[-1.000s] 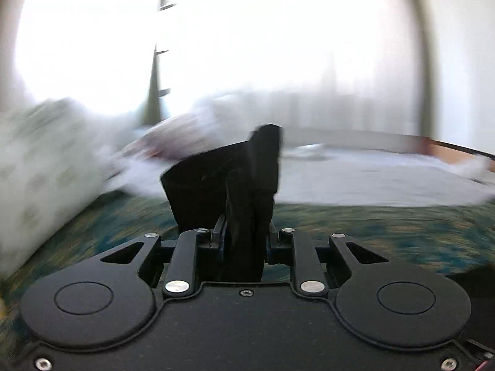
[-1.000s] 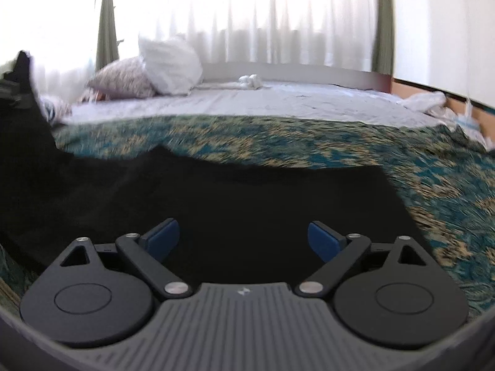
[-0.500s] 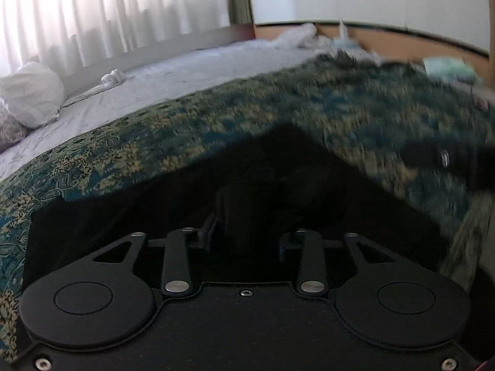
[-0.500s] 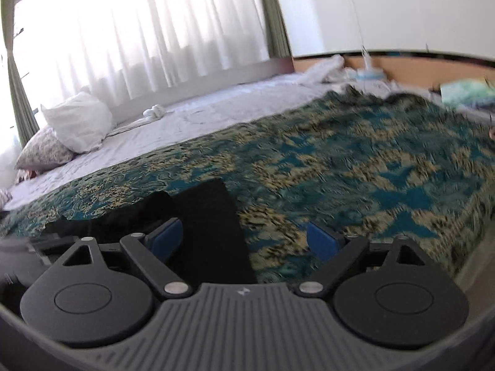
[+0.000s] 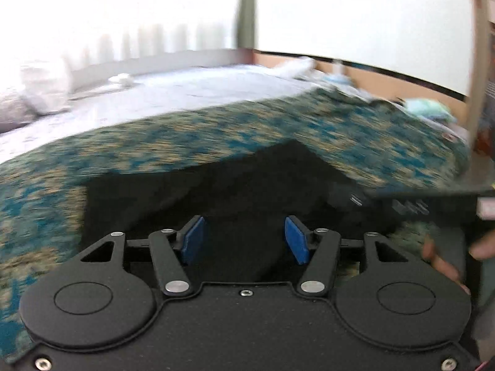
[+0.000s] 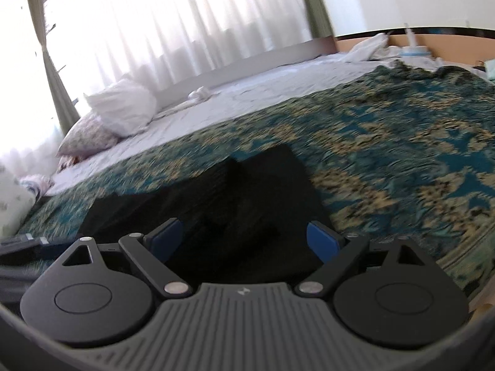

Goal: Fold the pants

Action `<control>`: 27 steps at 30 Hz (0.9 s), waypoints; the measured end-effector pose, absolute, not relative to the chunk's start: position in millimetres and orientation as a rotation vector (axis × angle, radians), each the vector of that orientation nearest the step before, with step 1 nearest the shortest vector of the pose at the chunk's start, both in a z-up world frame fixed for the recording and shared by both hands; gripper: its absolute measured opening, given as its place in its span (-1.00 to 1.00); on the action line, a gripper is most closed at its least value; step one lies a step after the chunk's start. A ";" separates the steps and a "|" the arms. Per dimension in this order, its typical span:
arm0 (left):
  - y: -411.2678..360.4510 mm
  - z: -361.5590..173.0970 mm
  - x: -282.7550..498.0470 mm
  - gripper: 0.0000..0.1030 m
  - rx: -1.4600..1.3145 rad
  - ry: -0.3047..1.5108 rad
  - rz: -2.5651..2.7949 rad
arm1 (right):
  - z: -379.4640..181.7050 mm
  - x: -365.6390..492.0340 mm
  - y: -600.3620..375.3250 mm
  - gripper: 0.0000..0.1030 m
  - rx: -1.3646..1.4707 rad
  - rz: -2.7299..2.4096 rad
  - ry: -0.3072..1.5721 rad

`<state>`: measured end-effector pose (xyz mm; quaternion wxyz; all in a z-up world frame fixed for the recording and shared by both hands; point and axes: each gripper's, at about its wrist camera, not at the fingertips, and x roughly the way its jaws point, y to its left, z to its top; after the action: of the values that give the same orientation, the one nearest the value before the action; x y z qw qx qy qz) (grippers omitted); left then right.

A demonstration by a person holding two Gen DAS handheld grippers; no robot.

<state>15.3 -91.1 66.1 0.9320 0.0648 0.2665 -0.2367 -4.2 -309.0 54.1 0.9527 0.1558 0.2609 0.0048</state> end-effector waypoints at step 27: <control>-38.6 38.3 -4.5 0.00 0.155 0.562 -0.242 | 57.7 32.3 -311.2 -0.54 0.197 -0.186 0.512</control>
<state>-4.5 -38.6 38.3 0.9505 0.0764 0.2765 -0.1191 32.3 -311.2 57.7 0.9583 0.0973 0.2526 -0.0919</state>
